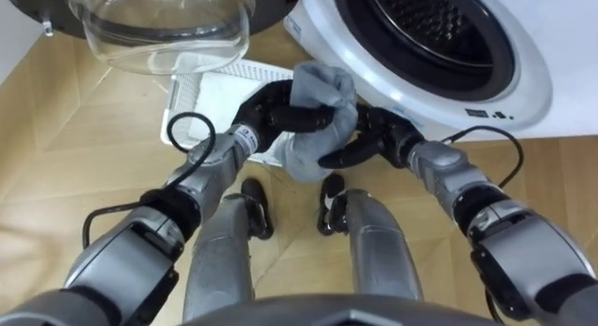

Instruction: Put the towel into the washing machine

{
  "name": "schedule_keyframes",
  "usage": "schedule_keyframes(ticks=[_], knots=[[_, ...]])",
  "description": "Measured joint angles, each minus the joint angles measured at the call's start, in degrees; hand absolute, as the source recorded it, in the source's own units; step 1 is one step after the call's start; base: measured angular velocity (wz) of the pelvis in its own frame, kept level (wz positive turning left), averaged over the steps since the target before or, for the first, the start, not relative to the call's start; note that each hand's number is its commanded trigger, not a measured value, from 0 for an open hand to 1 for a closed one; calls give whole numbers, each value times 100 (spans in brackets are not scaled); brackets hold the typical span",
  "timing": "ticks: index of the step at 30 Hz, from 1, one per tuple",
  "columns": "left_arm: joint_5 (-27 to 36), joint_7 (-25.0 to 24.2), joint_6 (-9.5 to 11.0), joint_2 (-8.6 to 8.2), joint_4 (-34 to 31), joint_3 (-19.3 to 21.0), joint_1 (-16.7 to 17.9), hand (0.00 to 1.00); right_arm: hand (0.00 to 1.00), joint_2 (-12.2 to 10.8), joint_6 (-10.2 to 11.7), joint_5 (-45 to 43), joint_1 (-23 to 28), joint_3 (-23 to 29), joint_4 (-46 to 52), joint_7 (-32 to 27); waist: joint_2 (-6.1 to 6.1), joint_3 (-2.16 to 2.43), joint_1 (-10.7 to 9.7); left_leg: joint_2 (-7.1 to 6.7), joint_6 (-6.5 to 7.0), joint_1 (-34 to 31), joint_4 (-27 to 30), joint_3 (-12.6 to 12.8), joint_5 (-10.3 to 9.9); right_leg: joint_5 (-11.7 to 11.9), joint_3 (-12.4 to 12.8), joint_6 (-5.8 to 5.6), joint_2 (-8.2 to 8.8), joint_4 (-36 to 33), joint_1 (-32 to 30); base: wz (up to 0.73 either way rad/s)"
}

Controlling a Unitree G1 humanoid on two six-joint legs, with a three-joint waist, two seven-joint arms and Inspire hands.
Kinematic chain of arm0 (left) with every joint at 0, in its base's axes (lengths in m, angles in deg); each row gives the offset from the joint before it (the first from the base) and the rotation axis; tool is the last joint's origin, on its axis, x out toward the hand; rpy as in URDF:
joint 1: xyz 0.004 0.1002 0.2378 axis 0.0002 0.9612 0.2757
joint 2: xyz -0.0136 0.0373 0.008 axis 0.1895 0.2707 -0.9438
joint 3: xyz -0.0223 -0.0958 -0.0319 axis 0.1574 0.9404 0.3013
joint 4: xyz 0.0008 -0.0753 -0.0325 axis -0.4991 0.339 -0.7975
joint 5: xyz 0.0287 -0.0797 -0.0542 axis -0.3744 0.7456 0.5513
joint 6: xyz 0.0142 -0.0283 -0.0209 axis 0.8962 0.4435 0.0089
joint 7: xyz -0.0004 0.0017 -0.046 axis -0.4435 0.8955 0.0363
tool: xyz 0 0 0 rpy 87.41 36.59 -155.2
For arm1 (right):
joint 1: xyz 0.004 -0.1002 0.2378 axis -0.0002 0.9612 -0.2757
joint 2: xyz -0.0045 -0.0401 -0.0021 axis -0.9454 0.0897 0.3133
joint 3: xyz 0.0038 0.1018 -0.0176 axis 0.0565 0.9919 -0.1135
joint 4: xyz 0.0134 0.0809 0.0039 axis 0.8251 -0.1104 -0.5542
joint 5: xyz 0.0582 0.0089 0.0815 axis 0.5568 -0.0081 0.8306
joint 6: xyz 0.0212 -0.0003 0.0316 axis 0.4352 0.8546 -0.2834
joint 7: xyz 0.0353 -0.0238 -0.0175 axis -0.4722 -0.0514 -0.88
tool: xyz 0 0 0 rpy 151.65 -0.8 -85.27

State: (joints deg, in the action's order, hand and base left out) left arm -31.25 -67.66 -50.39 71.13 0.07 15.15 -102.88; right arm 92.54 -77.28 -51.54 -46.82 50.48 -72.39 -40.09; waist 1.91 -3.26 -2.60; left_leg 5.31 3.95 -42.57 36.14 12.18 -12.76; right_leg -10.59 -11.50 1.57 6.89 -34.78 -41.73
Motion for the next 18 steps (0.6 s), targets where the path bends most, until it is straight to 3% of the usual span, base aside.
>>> schedule_keyframes(ticks=[10, 18], knots=[[1255, -272, -149, 98, -10, 27, 23, 100, 0, 5, 3, -4, -30, 280, 95, 123, -171, -9, 25, -16, -11, 3, -111, -73, 29, -2, -121, -1, 33, 80, 71, 4], [1354, -271, -215, 99, -492, 314, -13, 100, 0, 34, 29, 289, -19, 488, 184, 132, -170, -9, -13, -2, -26, -9, -142, -76, 35, -15, -125, 0, 6, 121, 69, 0]])
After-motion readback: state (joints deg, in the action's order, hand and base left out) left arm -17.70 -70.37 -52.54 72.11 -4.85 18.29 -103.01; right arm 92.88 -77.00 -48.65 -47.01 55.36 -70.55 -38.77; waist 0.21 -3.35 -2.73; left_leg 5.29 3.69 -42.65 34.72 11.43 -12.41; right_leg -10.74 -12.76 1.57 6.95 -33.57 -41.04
